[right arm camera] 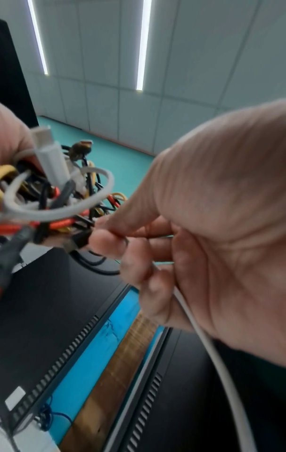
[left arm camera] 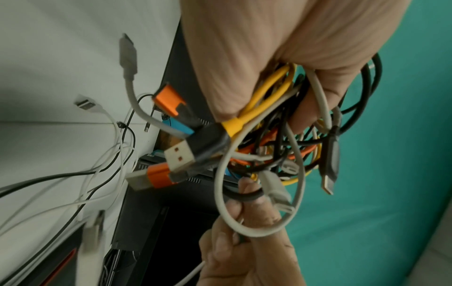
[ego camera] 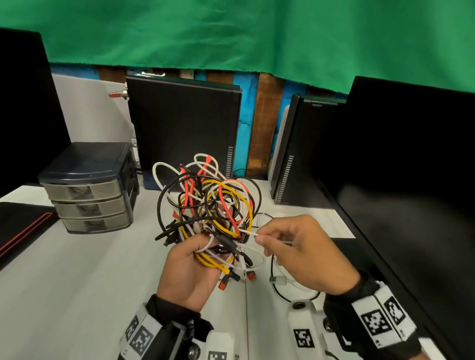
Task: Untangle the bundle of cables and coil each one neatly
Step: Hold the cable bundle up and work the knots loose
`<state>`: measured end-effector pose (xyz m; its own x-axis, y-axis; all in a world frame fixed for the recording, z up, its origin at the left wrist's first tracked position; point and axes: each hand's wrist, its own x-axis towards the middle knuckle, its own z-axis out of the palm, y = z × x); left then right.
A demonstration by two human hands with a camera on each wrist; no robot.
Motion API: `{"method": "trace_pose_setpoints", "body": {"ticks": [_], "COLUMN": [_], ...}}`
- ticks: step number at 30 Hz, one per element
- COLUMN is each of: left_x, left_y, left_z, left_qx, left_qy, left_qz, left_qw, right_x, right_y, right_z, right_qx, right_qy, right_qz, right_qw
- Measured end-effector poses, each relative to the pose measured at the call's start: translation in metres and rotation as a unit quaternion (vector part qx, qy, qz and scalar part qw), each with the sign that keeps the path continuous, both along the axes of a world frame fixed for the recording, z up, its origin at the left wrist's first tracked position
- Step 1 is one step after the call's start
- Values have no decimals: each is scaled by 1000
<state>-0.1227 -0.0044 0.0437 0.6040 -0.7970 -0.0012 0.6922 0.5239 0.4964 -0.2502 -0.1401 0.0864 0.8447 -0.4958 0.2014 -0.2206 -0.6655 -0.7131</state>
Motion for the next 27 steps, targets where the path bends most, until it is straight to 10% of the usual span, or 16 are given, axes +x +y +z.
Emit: {"method": "trace_pose_setpoints", "body": {"ticks": [27], "left_x": [-7], "left_y": [-6], "left_z": [0], "left_qx": [57], "left_qy": [-139], "left_qz": [58], "left_qw": [987], "right_x": [3], "right_y": [5], "right_z": [-6], "right_qx": [56], "right_qy": [-27], "right_qz": [23], "right_qw": [998]}}
